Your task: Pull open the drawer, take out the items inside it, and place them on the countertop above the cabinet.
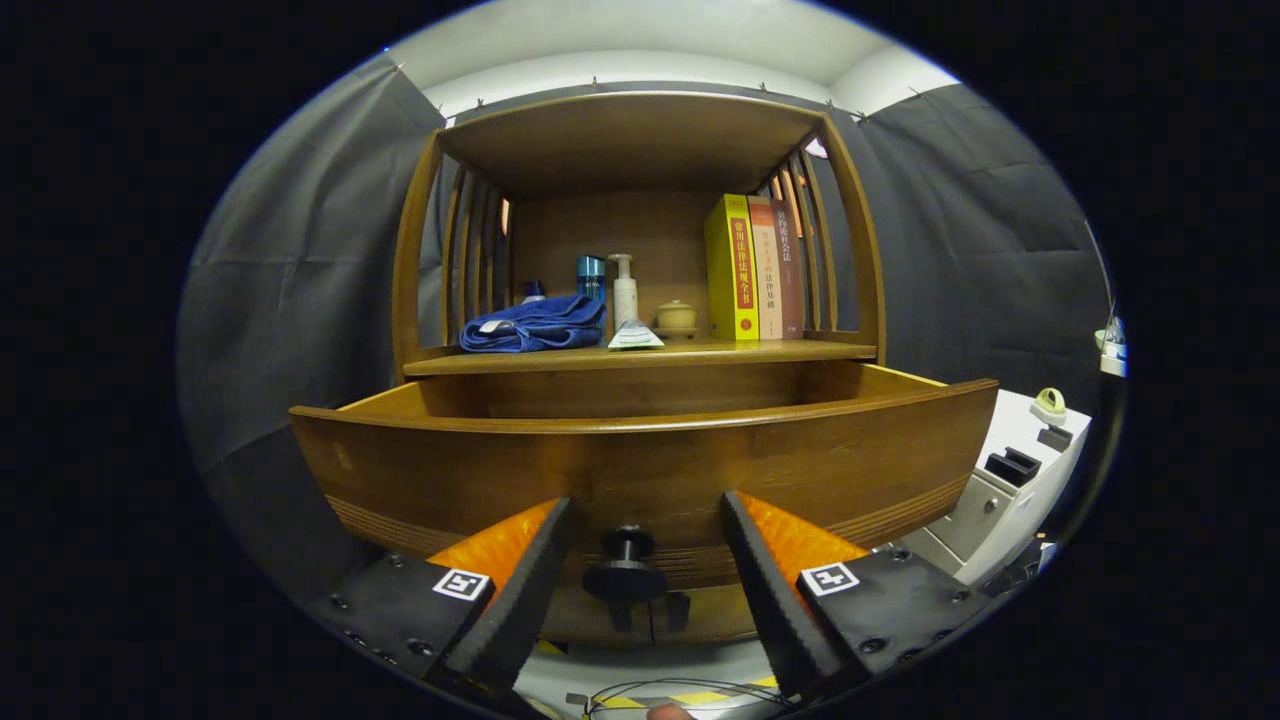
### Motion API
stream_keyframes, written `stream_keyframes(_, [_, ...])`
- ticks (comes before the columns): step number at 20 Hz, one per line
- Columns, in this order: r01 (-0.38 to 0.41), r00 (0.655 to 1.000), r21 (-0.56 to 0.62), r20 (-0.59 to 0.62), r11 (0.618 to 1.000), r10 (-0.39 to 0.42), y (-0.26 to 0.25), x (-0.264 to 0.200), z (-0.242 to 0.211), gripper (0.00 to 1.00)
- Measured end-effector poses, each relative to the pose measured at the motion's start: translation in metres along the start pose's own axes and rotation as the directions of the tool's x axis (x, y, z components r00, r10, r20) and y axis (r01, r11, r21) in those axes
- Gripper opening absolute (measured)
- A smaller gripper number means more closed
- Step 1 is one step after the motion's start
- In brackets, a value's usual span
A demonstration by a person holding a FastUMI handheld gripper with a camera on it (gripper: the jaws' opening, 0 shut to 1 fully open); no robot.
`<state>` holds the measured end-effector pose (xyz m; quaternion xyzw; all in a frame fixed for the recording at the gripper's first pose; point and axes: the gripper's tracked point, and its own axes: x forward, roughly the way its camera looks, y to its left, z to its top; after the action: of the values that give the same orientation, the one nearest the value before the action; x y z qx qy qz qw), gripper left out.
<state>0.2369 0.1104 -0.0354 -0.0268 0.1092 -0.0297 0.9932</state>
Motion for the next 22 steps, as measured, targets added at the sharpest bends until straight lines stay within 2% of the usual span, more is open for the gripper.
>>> stream_keyframes(15, [0.005, 1.000, -0.007, 0.029, 1.000, -0.005, 0.001, 0.109, 0.021, 0.98])
stream_keyframes(22, [0.005, 1.000, -0.013, 0.020, 1.000, -0.005, -0.001, 0.129, 0.026, 0.98])
